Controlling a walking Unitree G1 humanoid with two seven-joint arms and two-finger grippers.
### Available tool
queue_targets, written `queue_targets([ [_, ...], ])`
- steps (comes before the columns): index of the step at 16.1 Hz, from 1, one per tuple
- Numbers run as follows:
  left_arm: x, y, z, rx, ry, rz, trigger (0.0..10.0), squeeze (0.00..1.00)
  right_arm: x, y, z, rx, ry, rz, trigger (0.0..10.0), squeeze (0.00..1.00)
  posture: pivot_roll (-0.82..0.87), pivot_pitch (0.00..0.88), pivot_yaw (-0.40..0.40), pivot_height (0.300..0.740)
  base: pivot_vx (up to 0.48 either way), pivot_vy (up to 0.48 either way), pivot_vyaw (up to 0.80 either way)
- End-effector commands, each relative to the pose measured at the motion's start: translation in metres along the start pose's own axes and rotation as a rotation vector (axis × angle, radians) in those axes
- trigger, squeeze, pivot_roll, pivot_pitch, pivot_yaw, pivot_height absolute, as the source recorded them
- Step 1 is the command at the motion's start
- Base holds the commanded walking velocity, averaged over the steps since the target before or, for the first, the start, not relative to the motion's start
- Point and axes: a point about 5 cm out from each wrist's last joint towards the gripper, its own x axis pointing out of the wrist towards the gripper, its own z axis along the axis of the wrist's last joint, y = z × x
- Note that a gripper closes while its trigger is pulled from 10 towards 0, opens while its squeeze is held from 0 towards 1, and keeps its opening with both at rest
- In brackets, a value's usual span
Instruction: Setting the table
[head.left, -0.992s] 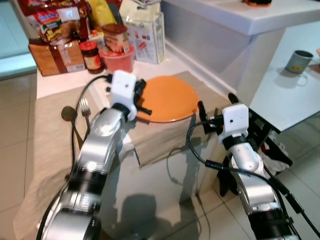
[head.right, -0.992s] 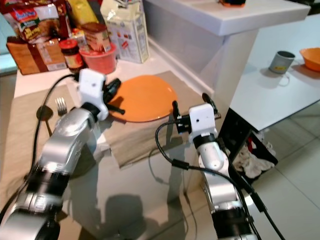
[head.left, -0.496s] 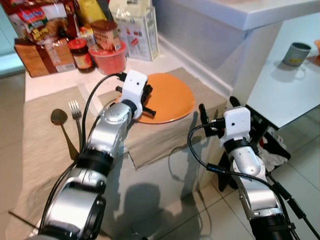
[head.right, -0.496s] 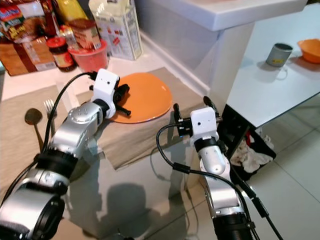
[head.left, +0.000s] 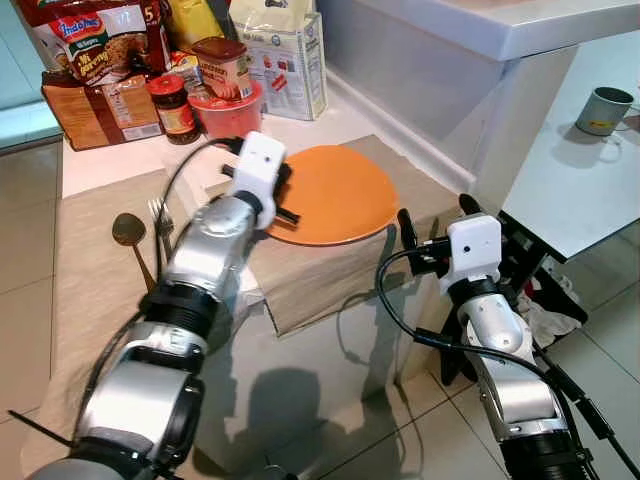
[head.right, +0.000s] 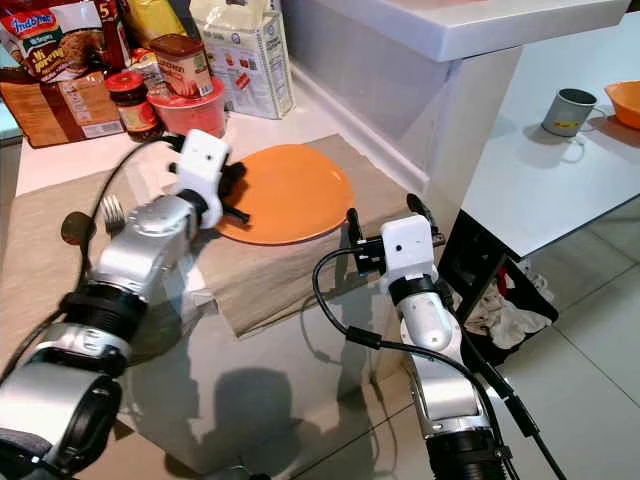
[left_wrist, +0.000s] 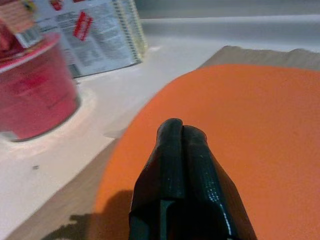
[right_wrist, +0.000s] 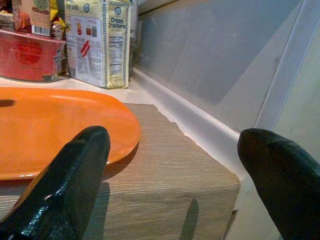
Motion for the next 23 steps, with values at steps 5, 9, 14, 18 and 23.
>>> queue_targets([
  [5, -0.007, 0.012, 0.000, 0.069, 0.018, 0.053, 0.0, 0.00, -0.001, -0.001, 0.000, 0.023, 0.014, 0.005, 10.0, 0.00, -0.05, 0.000, 0.068, 0.740, 0.000, 0.000, 0.00],
  [9, -0.010, 0.017, -0.010, 0.100, 0.064, 0.072, 0.0, 0.00, 0.001, -0.004, 0.001, 0.056, 0.019, -0.001, 10.0, 0.00, -0.05, 0.000, 0.065, 0.740, 0.000, 0.000, 0.00],
  [14, -0.012, 0.017, -0.016, 0.116, 0.104, 0.069, 0.0, 0.00, 0.003, -0.006, 0.003, 0.077, 0.021, -0.006, 10.0, 0.00, -0.05, 0.000, 0.063, 0.740, 0.000, 0.000, 0.00],
  [18, -0.012, 0.006, -0.018, 0.132, 0.104, 0.016, 0.0, 0.00, 0.005, -0.007, 0.003, 0.096, 0.030, -0.013, 10.0, 0.00, -0.05, 0.000, 0.066, 0.740, 0.000, 0.000, 0.00],
  [23, -0.012, -0.002, -0.021, 0.163, 0.135, -0.051, 0.0, 0.00, 0.006, -0.007, 0.001, 0.121, 0.048, -0.011, 10.0, 0.00, -0.05, 0.000, 0.067, 0.740, 0.000, 0.000, 0.00],
])
